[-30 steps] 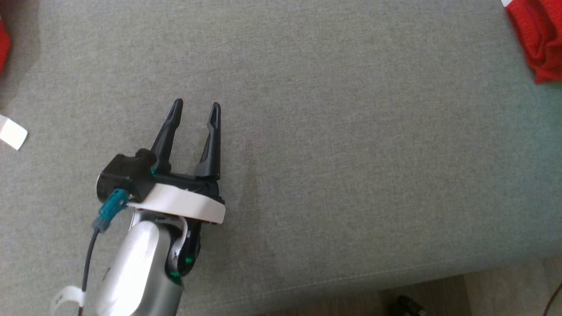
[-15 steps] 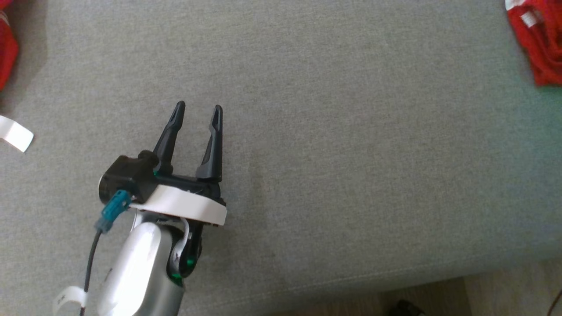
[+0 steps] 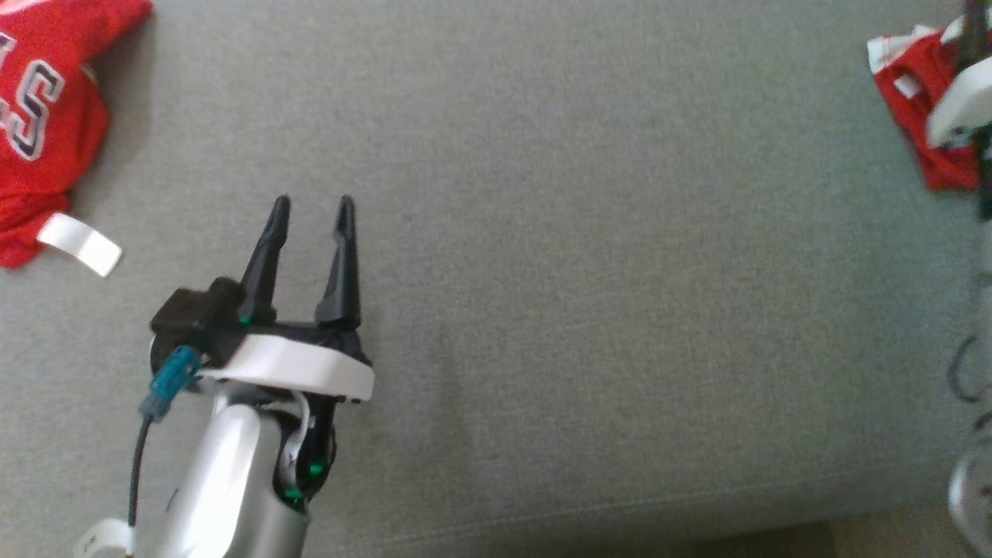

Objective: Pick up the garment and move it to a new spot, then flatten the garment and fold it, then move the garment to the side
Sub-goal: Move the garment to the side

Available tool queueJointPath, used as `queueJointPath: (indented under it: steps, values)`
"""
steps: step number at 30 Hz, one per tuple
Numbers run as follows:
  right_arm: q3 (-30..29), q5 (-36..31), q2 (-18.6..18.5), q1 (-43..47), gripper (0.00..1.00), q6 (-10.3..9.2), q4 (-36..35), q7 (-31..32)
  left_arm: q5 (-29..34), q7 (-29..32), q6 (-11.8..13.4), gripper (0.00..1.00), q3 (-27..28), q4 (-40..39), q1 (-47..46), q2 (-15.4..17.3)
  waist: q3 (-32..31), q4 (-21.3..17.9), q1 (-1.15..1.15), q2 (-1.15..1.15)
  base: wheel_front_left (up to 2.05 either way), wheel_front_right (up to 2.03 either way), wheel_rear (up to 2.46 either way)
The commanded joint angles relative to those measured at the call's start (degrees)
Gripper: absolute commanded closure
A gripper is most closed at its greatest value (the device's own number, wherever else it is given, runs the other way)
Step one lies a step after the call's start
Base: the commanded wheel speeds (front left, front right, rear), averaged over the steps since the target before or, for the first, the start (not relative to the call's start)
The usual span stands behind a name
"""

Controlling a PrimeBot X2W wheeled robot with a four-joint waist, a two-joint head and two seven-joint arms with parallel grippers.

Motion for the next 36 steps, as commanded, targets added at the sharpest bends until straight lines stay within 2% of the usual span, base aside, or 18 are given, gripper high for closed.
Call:
queueJointPath:
  steps: [1,7,12,21,26,36]
  values:
    - [1.6,1.2,2.3,1.6,0.0,0.37,-2.6,-2.0,-0.5,-0.7,0.5,0.0,2.8,-1.2,0.2,0.2,-2.9,1.2,0.0,0.0,0.0,0.0,0.0]
    - [3.4,4.9,8.5,8.5,0.0,0.37,-7.5,-6.1,-0.6,-0.7,1.4,0.0,6.5,-0.3,3.0,0.1,-7.9,2.8,0.0,0.0,0.0,0.0,0.0]
    - [7.0,8.7,11.3,17.5,0.0,0.37,-13.7,-7.5,-0.4,-0.7,1.5,0.0,7.7,0.4,5.8,0.0,-11.6,3.7,0.0,0.0,0.0,0.0,0.0]
    - [15.5,21.7,11.8,34.7,0.0,0.37,-25.7,-7.4,-1.0,-0.7,1.7,0.0,7.4,0.9,9.8,-0.1,-14.8,4.8,0.0,0.0,0.0,0.0,0.0]
    - [17.4,24.4,11.8,39.3,0.0,0.37,-29.3,-7.0,-1.3,-0.7,1.9,0.0,6.5,1.1,10.8,-0.1,-15.3,5.1,0.0,0.0,0.0,0.0,0.0]
    - [18.4,23.6,11.8,44.2,0.0,0.37,-34.7,-4.7,-1.3,-0.7,2.0,0.0,5.7,1.8,10.7,-0.1,-15.8,5.2,0.0,0.0,0.0,0.0,0.0]
